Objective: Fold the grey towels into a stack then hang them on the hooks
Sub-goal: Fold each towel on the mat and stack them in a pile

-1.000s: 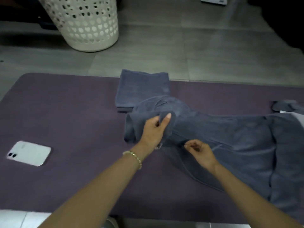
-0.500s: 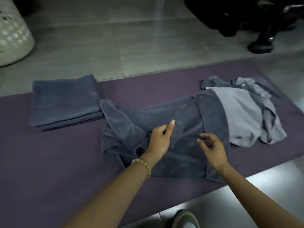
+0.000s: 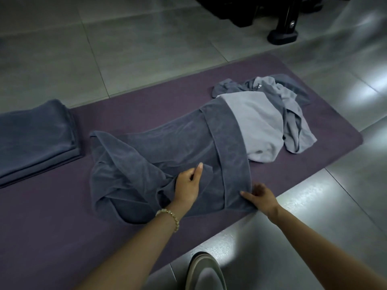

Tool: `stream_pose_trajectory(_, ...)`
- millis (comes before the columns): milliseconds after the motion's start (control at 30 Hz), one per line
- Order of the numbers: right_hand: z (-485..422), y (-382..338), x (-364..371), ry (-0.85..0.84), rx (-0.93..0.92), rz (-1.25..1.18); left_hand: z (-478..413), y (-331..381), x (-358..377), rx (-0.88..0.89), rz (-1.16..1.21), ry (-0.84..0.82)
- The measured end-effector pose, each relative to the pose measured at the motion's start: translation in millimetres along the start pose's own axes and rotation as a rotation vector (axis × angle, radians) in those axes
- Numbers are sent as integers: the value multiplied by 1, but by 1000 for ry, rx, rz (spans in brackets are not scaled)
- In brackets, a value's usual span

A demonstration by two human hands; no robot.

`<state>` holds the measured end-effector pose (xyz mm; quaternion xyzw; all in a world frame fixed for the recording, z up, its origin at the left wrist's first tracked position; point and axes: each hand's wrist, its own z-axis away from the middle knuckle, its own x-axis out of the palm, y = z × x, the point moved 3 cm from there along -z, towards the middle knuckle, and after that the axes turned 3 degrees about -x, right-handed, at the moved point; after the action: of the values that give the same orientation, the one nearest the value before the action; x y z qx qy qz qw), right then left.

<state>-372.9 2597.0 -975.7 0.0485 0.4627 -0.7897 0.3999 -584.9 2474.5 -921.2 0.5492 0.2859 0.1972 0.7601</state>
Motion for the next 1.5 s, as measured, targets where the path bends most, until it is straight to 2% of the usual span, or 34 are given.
stream_pose_trajectory(100, 14, 2, 0, -42, -21, 99, 1, 7, -9, 23, -10, 17)
stream_pose_trajectory(267, 48, -50, -7, -44, -170, -22, 3, 47, -46, 77, -2, 87)
stream_pose_trajectory(367, 75, -117, -16, -43, -363, -49, 5, 88, -83, 156, 14, 168)
stream_pose_trajectory(467, 111, -195, -15, -70, -551, -87, 13, 138, -137, 224, 27, 333)
stream_pose_trajectory(567, 158, -273, -8, -209, -662, -131, 26, 190, -198, 253, 5, 469)
stream_pose_trajectory(700, 237, -369, -3, -424, -806, -108, 59, 261, -272, 261, 94, 532)
stream_pose_trajectory(800, 292, -429, -3, -405, -979, -69, 87, 309, -322, 304, 134, 556)
stream_pose_trajectory(967, 376, -501, -10, -314, -1189, -123, 135, 366, -379, 343, 218, 541)
stream_pose_trajectory(1067, 408, -522, -8, -260, -1290, -119, 157, 389, -398, 354, 211, 496)
stream_pose_trajectory(1167, 430, -530, 3, -242, -1347, -121, 174, 401, -408, 291, 238, 429)
stream_pose_trajectory(1367, 470, -524, 38, -401, -1363, -108, 215, 406, -390, 193, 314, 209)
stream_pose_trajectory(1500, 488, -517, 58, -469, -1357, -62, 236, 404, -374, 181, 328, 128)
